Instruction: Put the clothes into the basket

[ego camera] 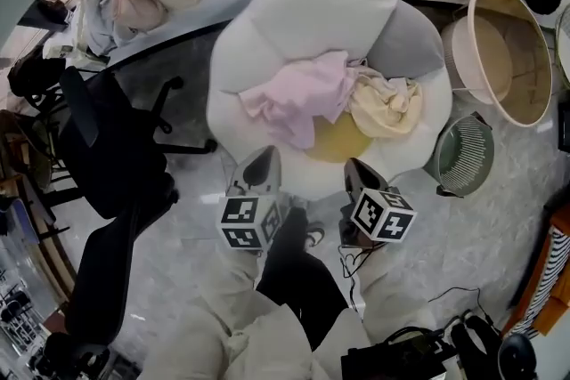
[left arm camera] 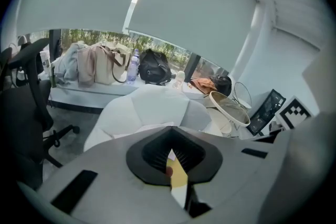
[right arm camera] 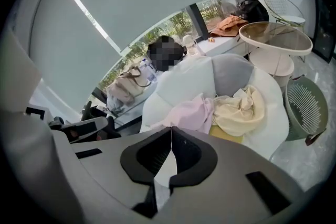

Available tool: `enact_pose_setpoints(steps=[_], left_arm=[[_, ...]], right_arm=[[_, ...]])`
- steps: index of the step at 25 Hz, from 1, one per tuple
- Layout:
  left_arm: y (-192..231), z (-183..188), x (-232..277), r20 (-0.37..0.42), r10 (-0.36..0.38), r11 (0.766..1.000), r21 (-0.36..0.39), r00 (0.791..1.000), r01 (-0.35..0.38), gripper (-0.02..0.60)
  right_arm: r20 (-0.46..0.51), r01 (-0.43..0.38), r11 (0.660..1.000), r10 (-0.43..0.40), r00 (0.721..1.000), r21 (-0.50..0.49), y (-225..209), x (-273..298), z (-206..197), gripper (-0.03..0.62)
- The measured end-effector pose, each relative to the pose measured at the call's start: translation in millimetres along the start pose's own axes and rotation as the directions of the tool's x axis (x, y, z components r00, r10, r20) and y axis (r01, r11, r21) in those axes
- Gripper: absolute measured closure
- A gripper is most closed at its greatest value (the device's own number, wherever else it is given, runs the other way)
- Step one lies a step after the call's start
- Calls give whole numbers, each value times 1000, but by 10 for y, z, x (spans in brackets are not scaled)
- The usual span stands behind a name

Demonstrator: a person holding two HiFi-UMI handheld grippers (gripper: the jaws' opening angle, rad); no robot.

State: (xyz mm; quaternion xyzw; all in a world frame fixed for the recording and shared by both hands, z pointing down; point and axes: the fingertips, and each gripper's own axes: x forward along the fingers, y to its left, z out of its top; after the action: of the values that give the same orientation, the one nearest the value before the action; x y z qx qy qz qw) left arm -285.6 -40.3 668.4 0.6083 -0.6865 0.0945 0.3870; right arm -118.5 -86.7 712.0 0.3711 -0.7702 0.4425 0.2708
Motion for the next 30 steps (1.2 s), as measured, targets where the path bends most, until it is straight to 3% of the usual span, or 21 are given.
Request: enact_pose_setpoints(steps=[6, 16, 30], left_arm=[[286, -454, 442, -64, 7, 1000, -9, 998, -8, 575], [541, -553, 898, -70, -13, 1000, -10, 997, 13, 575], [887, -795, 1140, -124, 21, 1000, -1, 992, -21, 575]], right_arm=[[-42, 20, 1000, -20, 999, 12, -241, 544, -309, 569], [-23, 16, 1000, -16, 1000, -15, -376, 1210, -236, 569], [-43, -14, 1000, 14, 999, 3, -409, 1994, -446, 567]])
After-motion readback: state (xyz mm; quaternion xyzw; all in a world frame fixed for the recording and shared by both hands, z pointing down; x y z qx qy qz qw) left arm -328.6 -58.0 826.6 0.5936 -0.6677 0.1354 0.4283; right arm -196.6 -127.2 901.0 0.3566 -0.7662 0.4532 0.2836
